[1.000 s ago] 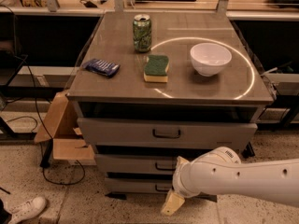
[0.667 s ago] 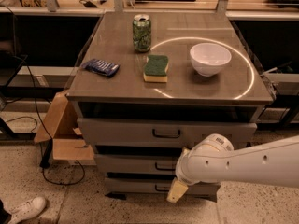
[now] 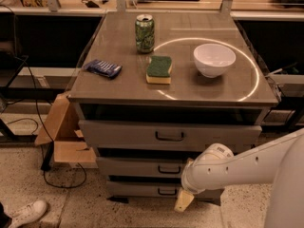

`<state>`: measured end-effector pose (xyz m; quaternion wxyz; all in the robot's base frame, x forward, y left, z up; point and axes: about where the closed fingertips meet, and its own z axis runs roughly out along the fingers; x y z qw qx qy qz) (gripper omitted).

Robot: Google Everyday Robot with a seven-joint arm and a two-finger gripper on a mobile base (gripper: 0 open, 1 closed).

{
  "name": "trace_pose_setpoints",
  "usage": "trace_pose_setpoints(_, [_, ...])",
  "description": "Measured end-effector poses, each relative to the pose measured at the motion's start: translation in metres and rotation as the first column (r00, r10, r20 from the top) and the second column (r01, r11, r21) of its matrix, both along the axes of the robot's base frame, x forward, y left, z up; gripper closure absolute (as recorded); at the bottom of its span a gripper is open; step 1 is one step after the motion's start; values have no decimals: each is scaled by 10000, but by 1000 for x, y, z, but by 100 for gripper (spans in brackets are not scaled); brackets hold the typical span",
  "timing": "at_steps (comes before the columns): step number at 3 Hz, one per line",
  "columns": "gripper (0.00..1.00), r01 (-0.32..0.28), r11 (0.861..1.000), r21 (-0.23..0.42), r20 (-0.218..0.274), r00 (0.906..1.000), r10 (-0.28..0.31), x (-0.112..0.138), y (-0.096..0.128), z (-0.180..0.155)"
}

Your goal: Open middle drawer

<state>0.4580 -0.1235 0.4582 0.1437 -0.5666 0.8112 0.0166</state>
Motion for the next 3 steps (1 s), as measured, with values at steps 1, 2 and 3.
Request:
trace_pose_setpoints(1, [0,0,10000,1,0,10000,0,0,0,0])
trace_pose_setpoints(2, [0,-101,9997,234,148,9998,97,8,6,1])
trace_pose_setpoints(3, [0,-184,9991,378,60,9998,181,20,19,-10])
